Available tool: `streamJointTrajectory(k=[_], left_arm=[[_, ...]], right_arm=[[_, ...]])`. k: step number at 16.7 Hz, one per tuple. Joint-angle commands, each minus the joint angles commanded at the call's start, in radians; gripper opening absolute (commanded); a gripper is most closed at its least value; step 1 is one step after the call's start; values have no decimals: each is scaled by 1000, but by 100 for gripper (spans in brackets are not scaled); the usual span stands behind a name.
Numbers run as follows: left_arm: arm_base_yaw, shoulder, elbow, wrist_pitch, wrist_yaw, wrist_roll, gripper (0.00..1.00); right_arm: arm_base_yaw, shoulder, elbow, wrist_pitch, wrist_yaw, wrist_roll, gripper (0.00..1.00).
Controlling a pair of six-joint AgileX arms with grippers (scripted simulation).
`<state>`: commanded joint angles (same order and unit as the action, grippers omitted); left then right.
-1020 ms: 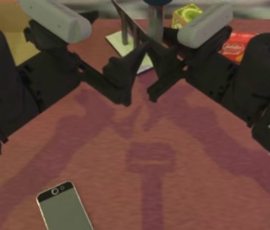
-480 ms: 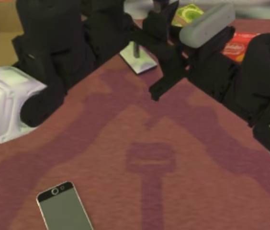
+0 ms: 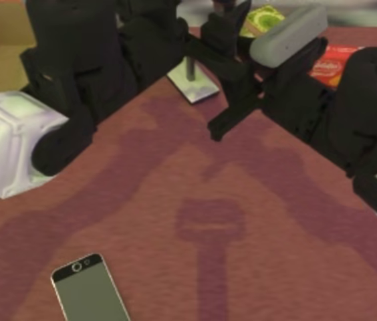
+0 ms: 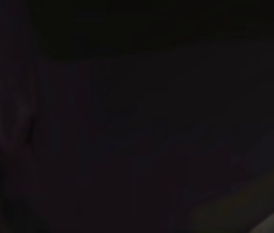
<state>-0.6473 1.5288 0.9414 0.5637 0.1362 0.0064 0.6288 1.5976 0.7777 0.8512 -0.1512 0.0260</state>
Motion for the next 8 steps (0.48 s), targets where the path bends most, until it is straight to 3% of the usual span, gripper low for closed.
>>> streamJointTrajectory(k=[8], left_arm=[[0, 0, 0, 0, 0, 0, 10]], right_arm=[[0, 0, 0, 0, 0, 0, 0]])
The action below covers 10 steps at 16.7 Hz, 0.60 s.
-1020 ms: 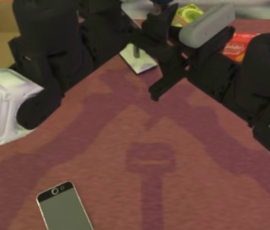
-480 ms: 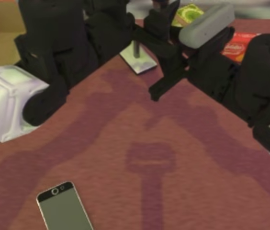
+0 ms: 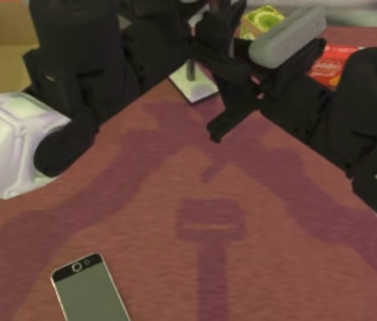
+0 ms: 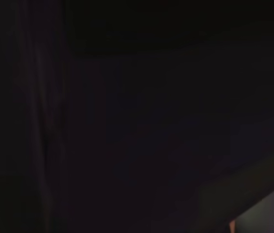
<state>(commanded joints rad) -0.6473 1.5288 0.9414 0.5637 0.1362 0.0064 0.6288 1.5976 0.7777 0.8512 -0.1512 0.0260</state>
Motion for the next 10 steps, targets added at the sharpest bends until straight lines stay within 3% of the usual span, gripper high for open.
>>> streamJointTrajectory(k=[2, 10], left_arm=[[0, 0, 0, 0, 0, 0, 0], [0, 0, 0, 0, 0, 0, 0]], right_arm=[[0, 0, 0, 0, 0, 0, 0], [0, 0, 0, 0, 0, 0, 0]])
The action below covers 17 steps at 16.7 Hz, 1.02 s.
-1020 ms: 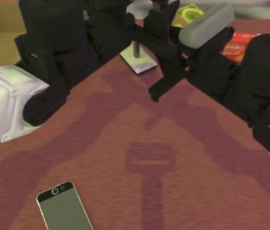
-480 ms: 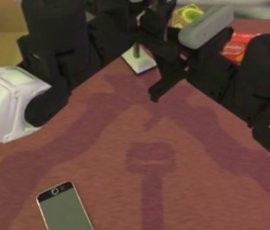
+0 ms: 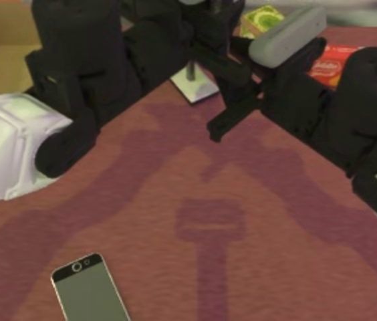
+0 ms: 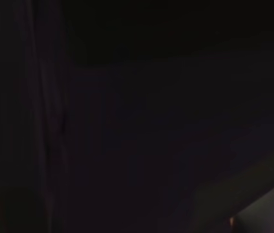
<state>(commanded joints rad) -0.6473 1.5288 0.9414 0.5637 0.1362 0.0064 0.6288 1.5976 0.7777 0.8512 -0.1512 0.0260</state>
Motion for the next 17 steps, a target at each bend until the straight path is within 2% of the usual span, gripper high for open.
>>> streamJointTrajectory(k=[13, 17], left_arm=[[0, 0, 0, 0, 0, 0, 0], [0, 0, 0, 0, 0, 0, 0]], right_arm=[[0, 0, 0, 0, 0, 0, 98], [0, 0, 0, 0, 0, 0, 100]])
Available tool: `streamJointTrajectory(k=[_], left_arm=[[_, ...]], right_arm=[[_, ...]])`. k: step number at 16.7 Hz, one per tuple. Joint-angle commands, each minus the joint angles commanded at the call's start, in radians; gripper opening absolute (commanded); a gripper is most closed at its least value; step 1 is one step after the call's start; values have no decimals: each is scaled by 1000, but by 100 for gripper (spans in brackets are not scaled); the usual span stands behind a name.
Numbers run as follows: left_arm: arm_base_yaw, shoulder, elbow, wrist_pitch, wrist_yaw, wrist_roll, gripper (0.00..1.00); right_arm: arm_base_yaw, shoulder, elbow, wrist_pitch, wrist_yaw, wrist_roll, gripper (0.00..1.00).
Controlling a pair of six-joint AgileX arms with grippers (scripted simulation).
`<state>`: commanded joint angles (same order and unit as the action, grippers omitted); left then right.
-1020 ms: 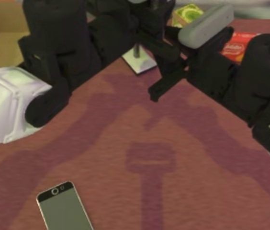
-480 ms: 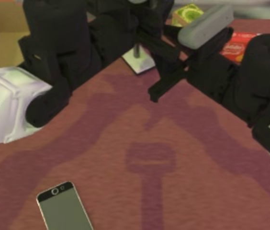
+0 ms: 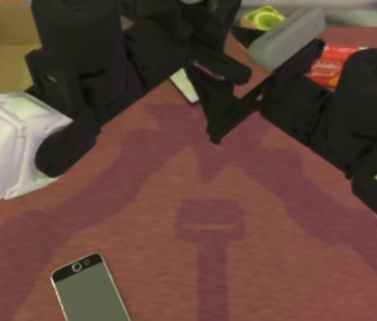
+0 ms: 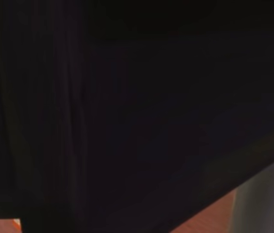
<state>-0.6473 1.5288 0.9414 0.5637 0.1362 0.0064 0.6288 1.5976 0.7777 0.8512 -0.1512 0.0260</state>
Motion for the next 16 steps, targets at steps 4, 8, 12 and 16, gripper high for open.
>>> streamJointTrajectory(k=[4, 8, 12, 16], left_arm=[[0, 0, 0, 0, 0, 0, 0], [24, -23, -8, -4, 18, 5, 0], [114, -80, -58, -11, 92, 6, 0], [161, -109, -85, -15, 134, 6, 0]], right_arm=[[0, 0, 0, 0, 0, 0, 100], [-11, -35, -46, -7, -6, -3, 100], [-30, -203, -186, -25, -31, -3, 100], [-38, -273, -254, -30, -46, -1, 100]])
